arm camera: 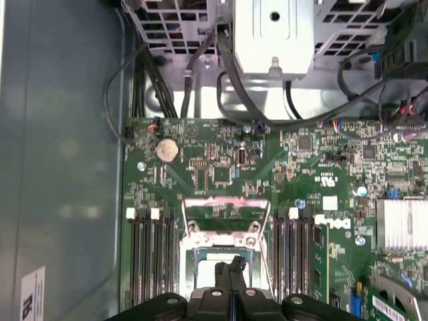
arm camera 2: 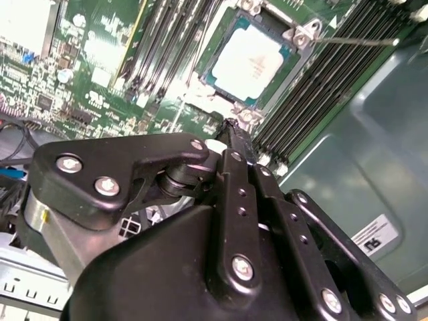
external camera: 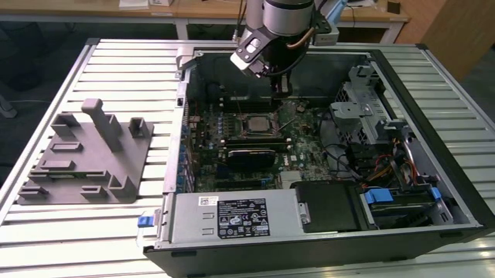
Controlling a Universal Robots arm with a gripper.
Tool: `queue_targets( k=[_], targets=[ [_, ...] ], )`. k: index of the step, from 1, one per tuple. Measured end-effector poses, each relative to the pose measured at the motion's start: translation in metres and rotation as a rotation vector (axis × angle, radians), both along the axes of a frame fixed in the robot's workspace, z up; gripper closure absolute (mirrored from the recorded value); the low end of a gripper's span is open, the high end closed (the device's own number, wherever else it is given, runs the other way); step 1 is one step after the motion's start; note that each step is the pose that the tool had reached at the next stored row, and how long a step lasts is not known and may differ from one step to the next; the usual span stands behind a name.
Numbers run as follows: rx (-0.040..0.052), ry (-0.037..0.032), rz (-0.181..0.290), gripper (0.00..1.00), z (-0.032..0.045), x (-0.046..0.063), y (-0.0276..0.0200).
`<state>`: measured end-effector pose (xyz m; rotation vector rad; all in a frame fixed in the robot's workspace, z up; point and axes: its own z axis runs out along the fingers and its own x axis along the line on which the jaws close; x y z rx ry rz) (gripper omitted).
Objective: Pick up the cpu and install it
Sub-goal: 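Close the cpu cover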
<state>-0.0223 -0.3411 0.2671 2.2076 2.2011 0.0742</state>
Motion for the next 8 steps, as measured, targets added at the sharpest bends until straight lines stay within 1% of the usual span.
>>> queue_targets(
  k=[8],
  targets=[
    [0.0000,0.0000,0.000,0.89,0.0000,0.015,0.0000]
  ],
)
